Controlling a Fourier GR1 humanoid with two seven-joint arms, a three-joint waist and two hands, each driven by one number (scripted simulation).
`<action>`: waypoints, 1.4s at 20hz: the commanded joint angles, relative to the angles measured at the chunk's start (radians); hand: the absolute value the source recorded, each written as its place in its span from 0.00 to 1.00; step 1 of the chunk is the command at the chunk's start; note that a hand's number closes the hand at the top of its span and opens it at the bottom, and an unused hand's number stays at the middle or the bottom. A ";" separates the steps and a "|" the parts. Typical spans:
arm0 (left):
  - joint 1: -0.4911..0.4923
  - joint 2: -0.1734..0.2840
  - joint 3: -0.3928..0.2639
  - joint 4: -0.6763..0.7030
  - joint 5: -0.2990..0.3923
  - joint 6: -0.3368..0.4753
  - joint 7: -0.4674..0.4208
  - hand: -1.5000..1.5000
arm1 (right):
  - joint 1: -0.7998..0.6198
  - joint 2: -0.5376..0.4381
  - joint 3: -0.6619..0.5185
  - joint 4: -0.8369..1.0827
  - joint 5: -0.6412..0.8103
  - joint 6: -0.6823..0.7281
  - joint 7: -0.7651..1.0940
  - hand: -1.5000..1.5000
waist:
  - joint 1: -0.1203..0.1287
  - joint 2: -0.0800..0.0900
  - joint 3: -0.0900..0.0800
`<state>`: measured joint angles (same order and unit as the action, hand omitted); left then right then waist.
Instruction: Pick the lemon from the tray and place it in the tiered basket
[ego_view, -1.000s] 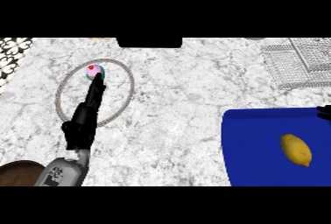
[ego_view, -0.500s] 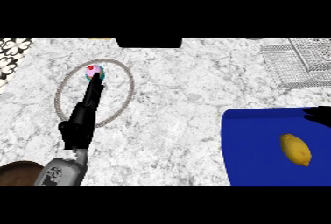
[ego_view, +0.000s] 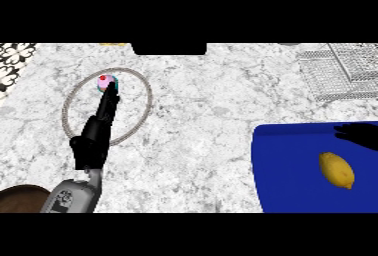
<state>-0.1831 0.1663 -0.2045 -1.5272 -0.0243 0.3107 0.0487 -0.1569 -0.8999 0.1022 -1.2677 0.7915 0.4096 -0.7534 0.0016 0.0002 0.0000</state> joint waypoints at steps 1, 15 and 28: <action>0.007 -0.039 0.004 0.020 -0.019 0.008 -0.026 0.50 | -0.010 0.029 0.006 -0.009 0.014 0.086 -0.015 0.00 | -0.001 0.000 0.000; -0.001 -0.042 0.042 -0.038 -0.067 -0.043 0.044 0.50 | -0.002 0.132 0.017 0.033 0.102 0.038 0.012 0.00 | -0.001 -0.001 0.000; -0.011 -0.095 0.085 0.081 -0.064 -0.080 -0.062 0.50 | -0.034 0.187 -0.012 0.226 0.139 -0.051 -0.088 0.00 | -0.002 0.001 0.000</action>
<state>-0.1604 0.0842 -0.1472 -1.5298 -0.1036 0.2523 0.0396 -0.1819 -0.7250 0.1123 -1.1184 0.9230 0.3639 -0.7675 0.0019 0.0003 0.0001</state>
